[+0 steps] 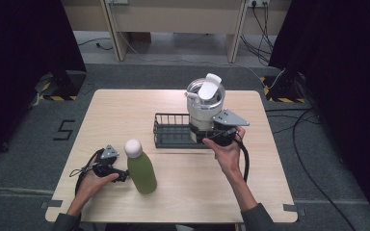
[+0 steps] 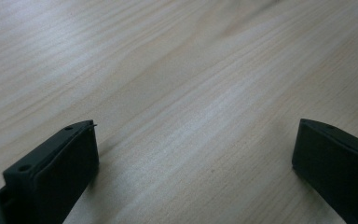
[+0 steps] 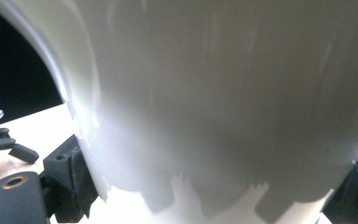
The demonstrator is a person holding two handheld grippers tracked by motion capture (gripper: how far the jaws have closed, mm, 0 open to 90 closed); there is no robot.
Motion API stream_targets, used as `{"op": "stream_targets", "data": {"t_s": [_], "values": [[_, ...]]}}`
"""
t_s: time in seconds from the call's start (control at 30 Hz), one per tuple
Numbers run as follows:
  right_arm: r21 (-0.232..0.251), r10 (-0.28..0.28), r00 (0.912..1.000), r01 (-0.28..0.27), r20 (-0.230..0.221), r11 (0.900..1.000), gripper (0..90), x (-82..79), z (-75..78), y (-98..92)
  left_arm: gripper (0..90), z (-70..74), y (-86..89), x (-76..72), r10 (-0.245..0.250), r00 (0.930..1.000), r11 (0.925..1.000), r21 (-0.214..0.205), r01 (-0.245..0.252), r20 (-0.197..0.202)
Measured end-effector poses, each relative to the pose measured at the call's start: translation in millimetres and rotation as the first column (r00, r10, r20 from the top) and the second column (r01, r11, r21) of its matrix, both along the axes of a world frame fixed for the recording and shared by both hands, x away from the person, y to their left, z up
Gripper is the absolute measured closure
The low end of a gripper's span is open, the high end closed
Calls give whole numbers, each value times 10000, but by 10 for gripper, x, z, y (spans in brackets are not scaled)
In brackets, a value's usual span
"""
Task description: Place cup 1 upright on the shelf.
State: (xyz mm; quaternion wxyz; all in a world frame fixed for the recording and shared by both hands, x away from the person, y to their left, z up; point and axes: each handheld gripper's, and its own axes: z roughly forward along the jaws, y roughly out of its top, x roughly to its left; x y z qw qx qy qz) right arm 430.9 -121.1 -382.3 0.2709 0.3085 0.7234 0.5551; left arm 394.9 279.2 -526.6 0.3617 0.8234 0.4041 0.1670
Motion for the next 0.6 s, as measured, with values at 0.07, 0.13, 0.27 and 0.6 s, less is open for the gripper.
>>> {"op": "stream_targets", "data": {"t_s": [0.07,0.13,0.27,0.6], "values": [[23,-51,10000,51,-40,10000,116,33,18,1,0,0,0,0,-5,10000,10000,-2,5,3],[28,-105,9999,105,-17,9999,116,67,29,5,0,0,0,0,-4,10000,10000,-5,4,2],[18,-161,9999,161,-24,9999,116,132,32,16,0,0,0,0,-3,10000,10000,7,3,0],[9,-430,9991,430,-28,9991,116,370,6,80,0,0,0,1,-8,10000,10000,-3,8,3]]}}
